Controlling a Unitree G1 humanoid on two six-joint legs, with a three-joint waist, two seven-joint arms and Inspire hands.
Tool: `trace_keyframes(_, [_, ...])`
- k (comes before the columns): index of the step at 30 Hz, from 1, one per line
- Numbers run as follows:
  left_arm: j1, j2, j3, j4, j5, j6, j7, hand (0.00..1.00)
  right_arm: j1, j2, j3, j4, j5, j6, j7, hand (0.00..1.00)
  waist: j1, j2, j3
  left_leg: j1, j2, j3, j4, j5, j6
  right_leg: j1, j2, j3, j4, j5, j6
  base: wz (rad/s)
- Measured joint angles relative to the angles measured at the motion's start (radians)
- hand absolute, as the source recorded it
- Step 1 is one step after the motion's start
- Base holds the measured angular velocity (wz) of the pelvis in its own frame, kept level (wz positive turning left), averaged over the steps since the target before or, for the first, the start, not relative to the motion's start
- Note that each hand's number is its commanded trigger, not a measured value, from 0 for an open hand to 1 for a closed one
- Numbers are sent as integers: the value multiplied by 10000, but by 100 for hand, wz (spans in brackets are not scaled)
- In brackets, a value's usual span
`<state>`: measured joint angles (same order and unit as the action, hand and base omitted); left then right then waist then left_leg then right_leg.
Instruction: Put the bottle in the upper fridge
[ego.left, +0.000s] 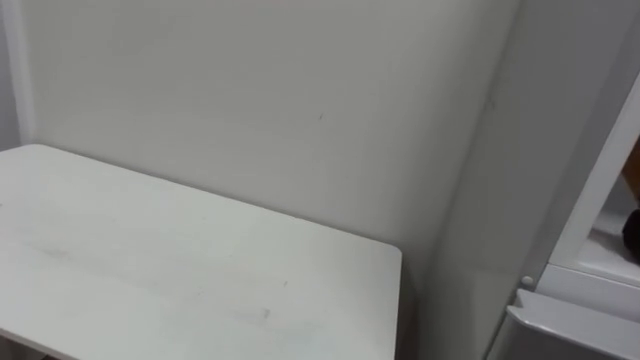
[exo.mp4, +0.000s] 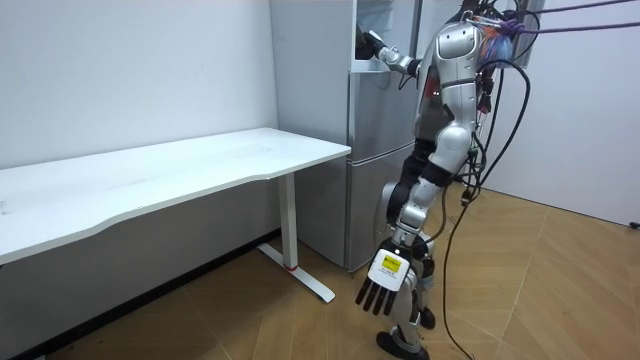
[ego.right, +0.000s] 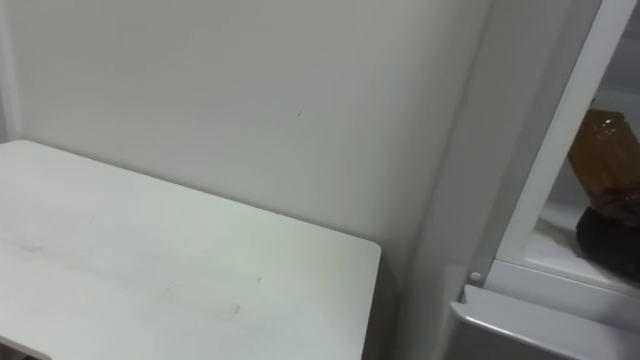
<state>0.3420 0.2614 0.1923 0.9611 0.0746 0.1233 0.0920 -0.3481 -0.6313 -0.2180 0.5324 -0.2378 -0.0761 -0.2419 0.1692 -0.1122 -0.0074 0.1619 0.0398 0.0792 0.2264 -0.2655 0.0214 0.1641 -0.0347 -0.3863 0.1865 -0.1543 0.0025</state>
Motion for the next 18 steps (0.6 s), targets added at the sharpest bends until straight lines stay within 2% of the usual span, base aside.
trace_keyframes(2, [3,3,0,-19,2,4,-96,0,-46,-61,15,-67,-6,82,163,0,-19,-19,-30,-77,-1,11,8,4,-3,-85,-1,-1,8,0,0,-2])
trace_keyframes(10, [53,21,11,-213,57,3,-321,0,-133,-211,31,-297,-76,332,480,0,-49,-129,-80,-274,0,66,40,10,-9,-298,-1,26,30,0,-1,-2])
trace_keyframes(18, [42,100,22,-213,51,-2,-337,0,-146,-334,343,-245,-67,515,410,0,-47,-321,-35,-287,1,167,32,9,-7,-364,2,138,32,2,-3,-4])
